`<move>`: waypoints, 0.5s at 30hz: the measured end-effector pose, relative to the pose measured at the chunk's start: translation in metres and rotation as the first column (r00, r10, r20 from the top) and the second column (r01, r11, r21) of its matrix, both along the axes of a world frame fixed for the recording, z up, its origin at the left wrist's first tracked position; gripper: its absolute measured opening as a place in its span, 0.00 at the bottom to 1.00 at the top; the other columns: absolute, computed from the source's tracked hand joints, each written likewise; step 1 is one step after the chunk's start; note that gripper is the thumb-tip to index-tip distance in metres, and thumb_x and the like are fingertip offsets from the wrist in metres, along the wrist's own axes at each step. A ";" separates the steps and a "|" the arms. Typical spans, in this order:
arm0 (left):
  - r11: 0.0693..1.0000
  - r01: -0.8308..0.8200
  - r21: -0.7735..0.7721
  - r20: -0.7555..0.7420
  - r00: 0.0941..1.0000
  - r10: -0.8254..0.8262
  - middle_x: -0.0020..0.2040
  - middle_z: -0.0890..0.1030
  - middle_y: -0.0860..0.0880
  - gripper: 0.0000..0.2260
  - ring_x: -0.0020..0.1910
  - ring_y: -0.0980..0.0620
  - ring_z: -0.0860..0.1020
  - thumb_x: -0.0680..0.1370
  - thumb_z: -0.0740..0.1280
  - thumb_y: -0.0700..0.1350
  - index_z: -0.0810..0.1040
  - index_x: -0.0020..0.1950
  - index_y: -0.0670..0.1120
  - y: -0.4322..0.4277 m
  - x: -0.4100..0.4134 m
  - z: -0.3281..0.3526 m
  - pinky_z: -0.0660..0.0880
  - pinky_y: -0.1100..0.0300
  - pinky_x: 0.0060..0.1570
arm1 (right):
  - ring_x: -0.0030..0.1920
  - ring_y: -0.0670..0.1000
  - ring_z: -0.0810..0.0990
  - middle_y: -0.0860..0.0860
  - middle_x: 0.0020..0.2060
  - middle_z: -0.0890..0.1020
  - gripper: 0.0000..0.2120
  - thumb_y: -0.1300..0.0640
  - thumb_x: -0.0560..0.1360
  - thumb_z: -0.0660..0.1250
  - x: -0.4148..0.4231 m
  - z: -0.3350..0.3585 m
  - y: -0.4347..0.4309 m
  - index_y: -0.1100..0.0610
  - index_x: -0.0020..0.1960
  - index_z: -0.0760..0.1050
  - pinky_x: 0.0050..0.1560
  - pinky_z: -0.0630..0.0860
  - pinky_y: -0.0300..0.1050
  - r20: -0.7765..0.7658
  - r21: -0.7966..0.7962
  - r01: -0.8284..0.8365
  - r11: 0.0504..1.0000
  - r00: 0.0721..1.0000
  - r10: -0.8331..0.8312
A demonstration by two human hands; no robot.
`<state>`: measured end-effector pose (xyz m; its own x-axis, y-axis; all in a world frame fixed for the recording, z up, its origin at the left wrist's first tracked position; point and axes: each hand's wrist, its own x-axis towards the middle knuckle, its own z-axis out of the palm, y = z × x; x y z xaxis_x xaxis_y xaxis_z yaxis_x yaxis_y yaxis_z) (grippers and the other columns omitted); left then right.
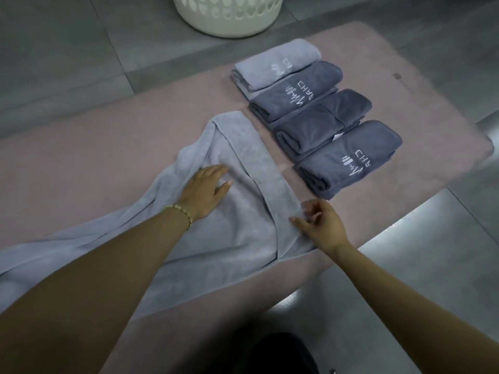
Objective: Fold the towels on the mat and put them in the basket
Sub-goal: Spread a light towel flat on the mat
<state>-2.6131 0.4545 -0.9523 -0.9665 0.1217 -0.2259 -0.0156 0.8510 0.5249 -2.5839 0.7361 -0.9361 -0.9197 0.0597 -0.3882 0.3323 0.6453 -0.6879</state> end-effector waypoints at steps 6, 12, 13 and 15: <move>0.991 -0.121 -0.064 0.033 0.992 0.123 0.72 0.67 0.46 0.24 0.70 0.46 0.65 0.80 0.56 0.55 0.64 0.73 0.45 -0.069 0.075 0.035 0.60 0.56 0.70 | 0.68 0.54 0.68 0.53 0.68 0.68 0.24 0.53 0.76 0.67 -0.008 0.038 -0.072 0.57 0.69 0.67 0.63 0.60 0.35 -0.042 0.105 -0.439 0.892 0.895 0.445; 0.942 -0.302 -0.149 0.128 0.938 0.321 0.70 0.69 0.46 0.22 0.68 0.45 0.68 0.80 0.60 0.51 0.66 0.72 0.44 -0.163 0.175 0.067 0.63 0.57 0.67 | 0.69 0.54 0.67 0.52 0.71 0.65 0.26 0.48 0.77 0.65 0.006 0.078 -0.193 0.54 0.72 0.64 0.67 0.65 0.44 0.148 0.050 -0.732 0.680 0.679 0.719; 0.928 -0.342 -0.150 0.113 0.926 0.359 0.70 0.70 0.45 0.22 0.68 0.44 0.68 0.80 0.61 0.51 0.67 0.71 0.44 -0.177 0.194 0.070 0.62 0.57 0.67 | 0.68 0.54 0.69 0.52 0.71 0.67 0.25 0.48 0.77 0.65 0.013 0.081 -0.215 0.53 0.71 0.65 0.66 0.66 0.45 0.171 0.050 -0.767 0.639 0.637 0.752; 0.898 -0.415 -0.145 0.078 0.900 0.428 0.69 0.71 0.44 0.22 0.67 0.43 0.69 0.78 0.65 0.49 0.68 0.70 0.43 -0.201 0.232 0.071 0.62 0.56 0.67 | 0.66 0.54 0.70 0.52 0.69 0.68 0.25 0.47 0.76 0.66 0.032 0.081 -0.258 0.53 0.70 0.66 0.66 0.67 0.45 0.194 0.028 -0.827 0.562 0.556 0.808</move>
